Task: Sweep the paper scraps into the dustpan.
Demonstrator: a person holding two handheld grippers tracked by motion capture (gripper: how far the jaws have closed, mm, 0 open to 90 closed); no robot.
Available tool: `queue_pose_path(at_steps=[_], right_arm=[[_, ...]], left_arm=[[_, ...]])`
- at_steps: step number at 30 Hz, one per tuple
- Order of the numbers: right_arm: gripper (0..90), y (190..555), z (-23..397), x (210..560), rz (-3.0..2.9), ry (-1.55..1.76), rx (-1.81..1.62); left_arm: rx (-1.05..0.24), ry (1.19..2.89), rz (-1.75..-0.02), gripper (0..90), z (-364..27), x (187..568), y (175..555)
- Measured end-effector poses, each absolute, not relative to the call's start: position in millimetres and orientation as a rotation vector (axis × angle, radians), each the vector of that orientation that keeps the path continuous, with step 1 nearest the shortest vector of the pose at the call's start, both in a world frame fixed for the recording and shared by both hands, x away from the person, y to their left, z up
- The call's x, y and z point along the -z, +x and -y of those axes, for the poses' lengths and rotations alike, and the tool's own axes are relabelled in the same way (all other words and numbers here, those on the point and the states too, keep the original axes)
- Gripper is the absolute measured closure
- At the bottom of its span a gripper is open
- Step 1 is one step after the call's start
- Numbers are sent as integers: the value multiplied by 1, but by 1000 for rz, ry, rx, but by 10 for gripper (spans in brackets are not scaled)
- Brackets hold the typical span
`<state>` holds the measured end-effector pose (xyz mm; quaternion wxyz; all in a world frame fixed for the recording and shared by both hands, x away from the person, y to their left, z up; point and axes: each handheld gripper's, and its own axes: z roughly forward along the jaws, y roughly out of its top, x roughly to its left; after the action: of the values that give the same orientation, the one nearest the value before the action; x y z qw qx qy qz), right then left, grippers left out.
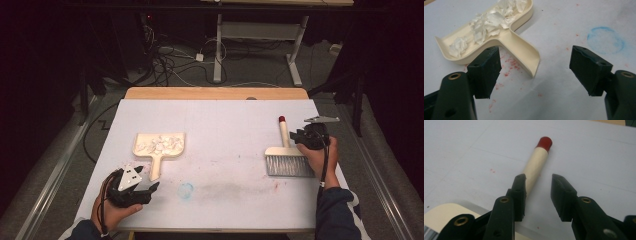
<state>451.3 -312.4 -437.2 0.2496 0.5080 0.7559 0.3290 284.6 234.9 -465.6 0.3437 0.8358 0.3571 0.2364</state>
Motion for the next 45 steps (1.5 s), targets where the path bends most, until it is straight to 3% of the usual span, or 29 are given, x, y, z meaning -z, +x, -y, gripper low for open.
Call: queue_pose_path(at_steps=[18,32,45], right_arm=[[422,434,286,412,-2051,1209,-1039],[330,415,257,392,-2043,1083,-1136],[190,404,242,385,-2014,1030,-1171]], left_arm=[[-624,2199,-902,239,-232,467,285],[-615,2208,-873,239,-232,469,287],[-624,2219,-833,206,-230,469,285]])
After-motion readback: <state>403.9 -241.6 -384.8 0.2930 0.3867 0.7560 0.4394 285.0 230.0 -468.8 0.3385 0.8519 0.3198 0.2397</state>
